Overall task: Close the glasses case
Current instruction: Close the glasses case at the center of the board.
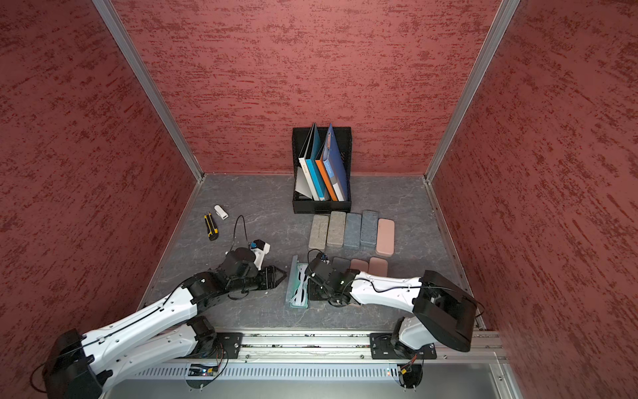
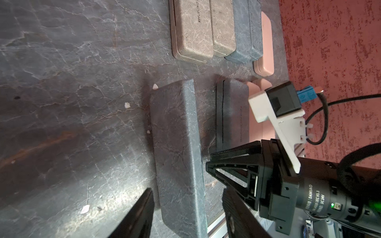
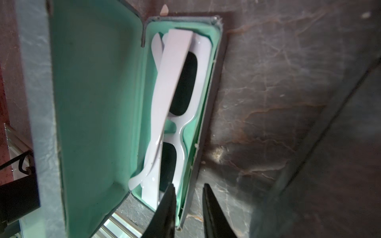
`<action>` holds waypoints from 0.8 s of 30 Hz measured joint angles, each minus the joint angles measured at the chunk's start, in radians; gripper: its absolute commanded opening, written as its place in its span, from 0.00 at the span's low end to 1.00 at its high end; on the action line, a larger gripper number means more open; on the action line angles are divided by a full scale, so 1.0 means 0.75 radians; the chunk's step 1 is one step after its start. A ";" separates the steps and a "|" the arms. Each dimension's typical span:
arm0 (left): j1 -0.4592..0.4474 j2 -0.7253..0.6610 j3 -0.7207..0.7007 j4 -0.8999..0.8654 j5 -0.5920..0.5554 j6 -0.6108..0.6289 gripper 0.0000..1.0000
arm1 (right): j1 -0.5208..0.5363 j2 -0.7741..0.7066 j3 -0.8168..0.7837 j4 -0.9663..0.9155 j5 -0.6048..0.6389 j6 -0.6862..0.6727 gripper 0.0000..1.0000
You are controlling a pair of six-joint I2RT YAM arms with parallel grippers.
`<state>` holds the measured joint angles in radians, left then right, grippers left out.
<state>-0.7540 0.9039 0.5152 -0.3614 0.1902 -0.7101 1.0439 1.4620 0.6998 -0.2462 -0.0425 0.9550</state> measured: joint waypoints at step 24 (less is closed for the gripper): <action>-0.017 0.174 -0.007 0.208 0.134 0.050 0.31 | 0.000 0.103 0.031 0.050 0.065 0.039 0.13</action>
<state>-0.7666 1.0344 0.5098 -0.2058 0.2909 -0.6724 1.0439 1.5391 0.7231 -0.2085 0.0063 0.9840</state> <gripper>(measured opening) 0.330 0.131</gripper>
